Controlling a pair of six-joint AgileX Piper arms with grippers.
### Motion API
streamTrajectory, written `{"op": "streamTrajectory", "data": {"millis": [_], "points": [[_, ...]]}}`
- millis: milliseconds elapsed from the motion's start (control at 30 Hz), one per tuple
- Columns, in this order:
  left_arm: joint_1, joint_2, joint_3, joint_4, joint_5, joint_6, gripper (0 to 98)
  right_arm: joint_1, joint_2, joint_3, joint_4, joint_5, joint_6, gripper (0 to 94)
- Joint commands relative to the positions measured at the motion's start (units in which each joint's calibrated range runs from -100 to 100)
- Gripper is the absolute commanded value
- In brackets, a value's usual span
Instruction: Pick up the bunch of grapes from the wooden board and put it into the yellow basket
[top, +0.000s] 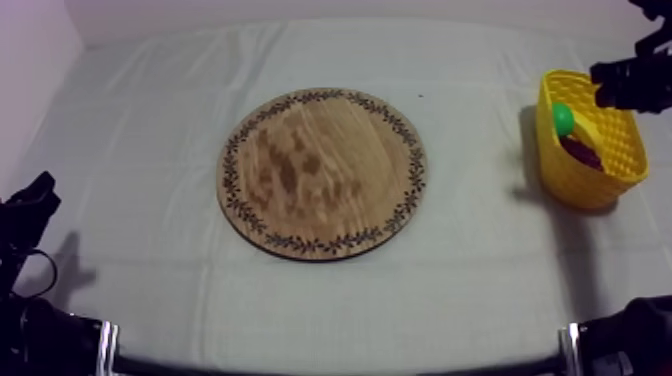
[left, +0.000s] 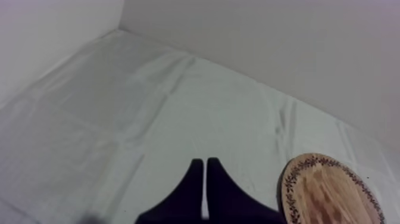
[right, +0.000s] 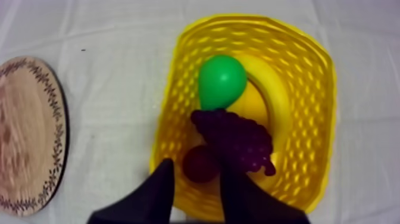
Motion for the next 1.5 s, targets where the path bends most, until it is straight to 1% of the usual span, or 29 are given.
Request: {"op": "streamTrajectory", "data": {"millis": [0,100,200,267,367,467,567,633,667,733,800,833,933,1067,1100,1133,1200,1267,1333,1467], "points": [[0.02,0.02,-0.04,0.01,-0.01,-0.01,0.0,-0.83,-6.20,7.01,-0.36,-4.83,0.86,19.4],[0.02,0.02,-0.04,0.01,-0.01,-0.01,0.0,-1.47,-11.61,12.90,-2.18,-8.25,3.32,13.8],[0.02,0.02,-0.04,0.01,-0.01,-0.01,0.0,-1.59,-17.55,18.45,-5.13,-11.43,6.72,5.9],[0.02,0.02,-0.04,0.01,-0.01,-0.01,0.0,-1.73,-21.70,22.19,-6.99,-13.50,8.83,3.0],[0.02,0.02,-0.04,0.01,-0.01,-0.01,0.0,-2.00,-27.89,27.77,-9.30,-15.99,10.96,1.3],[0.02,0.02,-0.04,0.01,-0.01,-0.01,0.0,-1.28,-33.79,32.92,-12.81,-18.28,12.89,0.6],[0.02,0.02,-0.04,0.01,-0.01,-0.01,0.0,-0.16,-39.60,36.97,-16.38,-18.21,15.46,0.4],[0.02,0.02,-0.04,0.01,-0.01,-0.01,0.0,0.38,-43.29,39.34,-17.96,-17.51,17.19,0.4],[0.02,0.02,-0.04,0.01,-0.01,-0.01,0.0,0.57,-45.11,40.31,-18.06,-17.12,17.31,0.4],[0.02,0.02,-0.04,0.01,-0.01,-0.01,0.0,0.73,-48.72,41.58,-17.24,-16.07,15.82,0.3],[0.02,0.02,-0.04,0.01,-0.01,-0.01,0.0,0.62,-52.15,42.39,-15.62,-14.89,13.48,0.3],[0.02,0.02,-0.04,0.01,-0.01,-0.01,0.0,0.47,-53.75,42.87,-14.39,-14.44,11.77,0.3],[0.02,0.02,-0.04,0.01,-0.01,-0.01,0.0,-0.04,-58.24,44.37,-9.65,-13.91,4.69,0.3],[0.02,0.02,-0.04,0.01,-0.01,-0.02,0.0,-0.73,-63.03,46.40,-4.53,-16.11,-0.87,0.3],[0.02,0.02,-0.04,0.01,-0.01,0.00,0.0,-0.92,-64.12,46.72,-3.47,-16.48,-1.00,0.3],[0.02,0.02,-0.04,0.01,-0.01,0.01,0.0,-1.11,-65.09,47.04,-2.72,-16.76,-0.32,0.3],[0.02,0.02,-0.04,0.01,-0.01,0.00,0.0,-1.49,-66.25,47.68,-1.82,-17.12,2.30,0.3],[0.02,0.02,-0.04,0.01,-0.01,0.00,0.0,-1.69,-66.81,48.08,-1.38,-17.32,5.02,0.3],[0.02,0.02,-0.04,0.01,-0.01,-0.01,0.0,-1.74,-67.09,48.58,-1.18,-18.05,6.74,0.3],[0.02,0.02,-0.04,0.01,-0.01,-0.01,0.0,-1.13,-67.29,49.17,-1.05,-19.84,7.33,0.3]]}}
